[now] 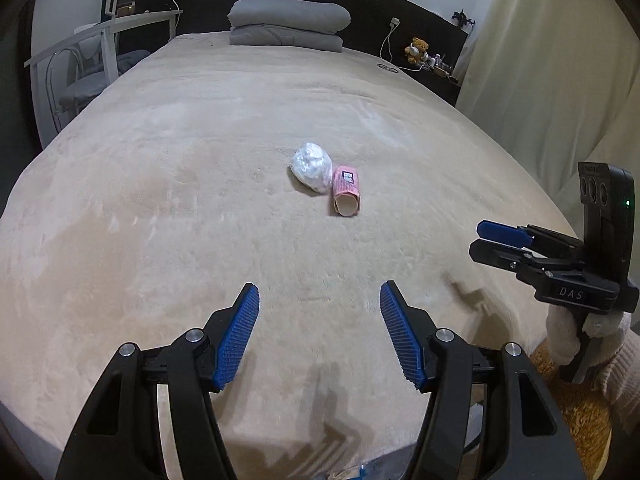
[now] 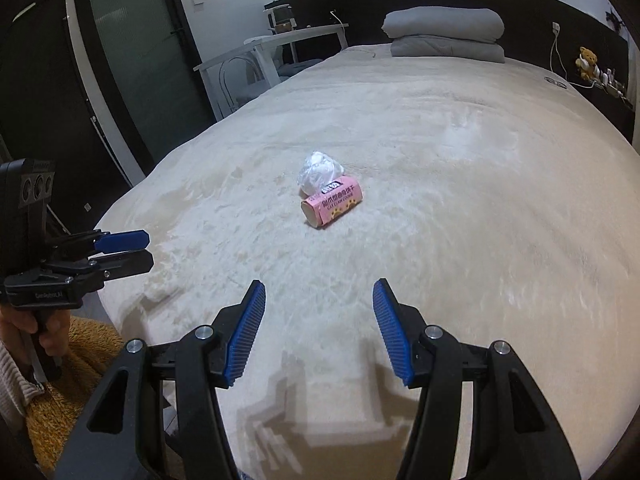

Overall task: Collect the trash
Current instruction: 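Raise both tools back over the bed toward the tissue ball and pink box, then grasp the pink cookie box with the right tool while the left tool grasps the tissue ball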

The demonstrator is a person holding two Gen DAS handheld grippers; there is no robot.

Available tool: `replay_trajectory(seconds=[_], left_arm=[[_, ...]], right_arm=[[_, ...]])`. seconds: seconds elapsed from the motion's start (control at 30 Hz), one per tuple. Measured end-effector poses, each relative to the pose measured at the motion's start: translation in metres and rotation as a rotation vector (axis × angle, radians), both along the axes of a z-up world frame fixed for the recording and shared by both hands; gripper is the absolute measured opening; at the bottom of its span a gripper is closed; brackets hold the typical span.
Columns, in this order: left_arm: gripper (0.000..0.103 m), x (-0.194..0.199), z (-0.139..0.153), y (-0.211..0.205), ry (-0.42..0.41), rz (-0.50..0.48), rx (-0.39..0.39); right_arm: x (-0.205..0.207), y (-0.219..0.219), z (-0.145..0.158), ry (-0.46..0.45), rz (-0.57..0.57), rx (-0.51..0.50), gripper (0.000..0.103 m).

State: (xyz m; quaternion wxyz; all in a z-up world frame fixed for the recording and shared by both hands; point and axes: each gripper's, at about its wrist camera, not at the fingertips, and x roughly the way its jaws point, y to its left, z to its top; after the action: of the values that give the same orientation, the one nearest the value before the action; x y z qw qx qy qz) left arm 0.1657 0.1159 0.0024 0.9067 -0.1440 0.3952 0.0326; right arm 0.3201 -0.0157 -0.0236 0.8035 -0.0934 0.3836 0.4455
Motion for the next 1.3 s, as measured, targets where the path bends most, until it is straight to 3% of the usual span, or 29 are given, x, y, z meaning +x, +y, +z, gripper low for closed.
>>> replay_trajectory(seconds=[0.33,0.43,0.6,0.87,1.17,1.2,1.23,1.3], left_arm=[[0.062,0.036,0.006,0.028,-0.063,-0.021,-0.007],[0.062,0.045,0.003,0.035,-0.065,-0.033,-0.019],[0.062,0.057,-0.003,0.046,-0.071,-0.046,-0.022],[0.062,0.072,-0.016,0.060,-0.052,-0.029,-0.064],[0.062,0.077,-0.024,0.067,-0.041,-0.012,-0.072],[0.062,0.078,-0.025,0.067,-0.038,-0.009,-0.073],[0.062,0.079,-0.026,0.067,-0.035,-0.007,-0.073],[0.062,0.081,-0.028,0.066,-0.029,-0.011,-0.071]], right_arm=[[0.047,0.051,-0.014,-0.039,0.089,-0.029,0.056],[0.058,0.067,-0.019,-0.065,0.114,-0.045,0.072],[0.076,0.091,-0.034,-0.099,0.166,-0.097,0.081],[0.091,0.120,-0.052,-0.107,0.268,-0.156,0.081],[0.106,0.135,-0.059,-0.074,0.281,-0.161,0.081],[0.107,0.135,-0.059,-0.071,0.283,-0.160,0.080],[0.107,0.135,-0.060,-0.072,0.282,-0.158,0.069],[0.106,0.134,-0.059,-0.083,0.279,-0.160,0.068]])
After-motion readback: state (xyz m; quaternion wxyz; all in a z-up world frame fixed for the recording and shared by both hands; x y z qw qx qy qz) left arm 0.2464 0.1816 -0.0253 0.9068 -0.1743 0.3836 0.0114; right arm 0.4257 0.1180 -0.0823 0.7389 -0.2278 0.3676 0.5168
